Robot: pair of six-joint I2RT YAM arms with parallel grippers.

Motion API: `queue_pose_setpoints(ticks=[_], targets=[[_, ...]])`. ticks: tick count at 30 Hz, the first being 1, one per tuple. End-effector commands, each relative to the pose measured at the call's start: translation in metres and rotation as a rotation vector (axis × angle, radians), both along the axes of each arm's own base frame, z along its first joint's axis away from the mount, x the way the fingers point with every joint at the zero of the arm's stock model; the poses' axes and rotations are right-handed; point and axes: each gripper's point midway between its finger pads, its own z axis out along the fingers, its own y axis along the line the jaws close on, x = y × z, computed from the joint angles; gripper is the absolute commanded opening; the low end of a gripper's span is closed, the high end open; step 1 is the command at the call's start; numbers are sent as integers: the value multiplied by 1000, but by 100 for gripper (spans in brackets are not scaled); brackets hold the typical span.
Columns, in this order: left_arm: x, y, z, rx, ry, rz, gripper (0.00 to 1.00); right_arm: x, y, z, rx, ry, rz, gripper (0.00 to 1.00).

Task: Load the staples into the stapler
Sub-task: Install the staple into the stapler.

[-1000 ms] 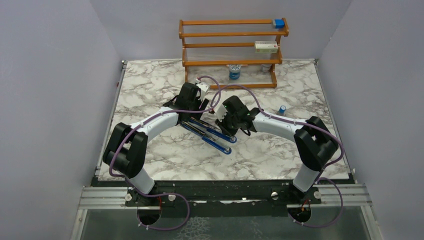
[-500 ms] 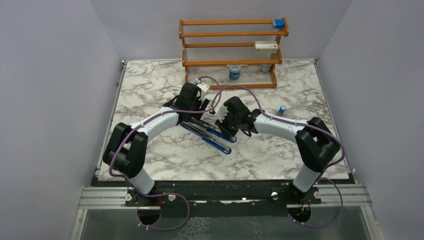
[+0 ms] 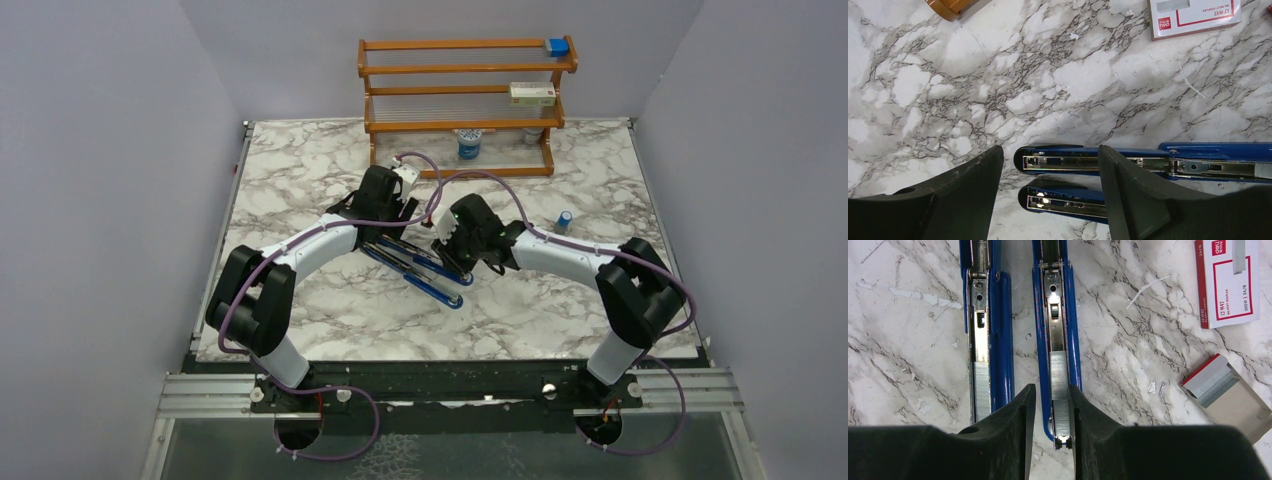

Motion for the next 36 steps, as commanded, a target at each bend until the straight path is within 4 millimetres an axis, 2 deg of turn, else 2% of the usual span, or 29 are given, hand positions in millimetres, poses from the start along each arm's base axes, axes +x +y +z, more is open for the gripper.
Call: queue_pose_setpoints(ticks=[1,10,14,27,36], targets=[[0,3,-1,14,-11,7,73,-1,6,15,50,-29,0,34],[0,3,-1,17,-11,7,72,3,4,19,59,-49,-33,35],[0,3,-1,17,-12,8,73,7,-2,17,67,-53,-74,38],[0,3,-2,19,-10,8,73,17,-26,7,58,-11,-170,37],[-1,3,-3,19,-8,7,73,22,-26,4,59,-5,-178,37]])
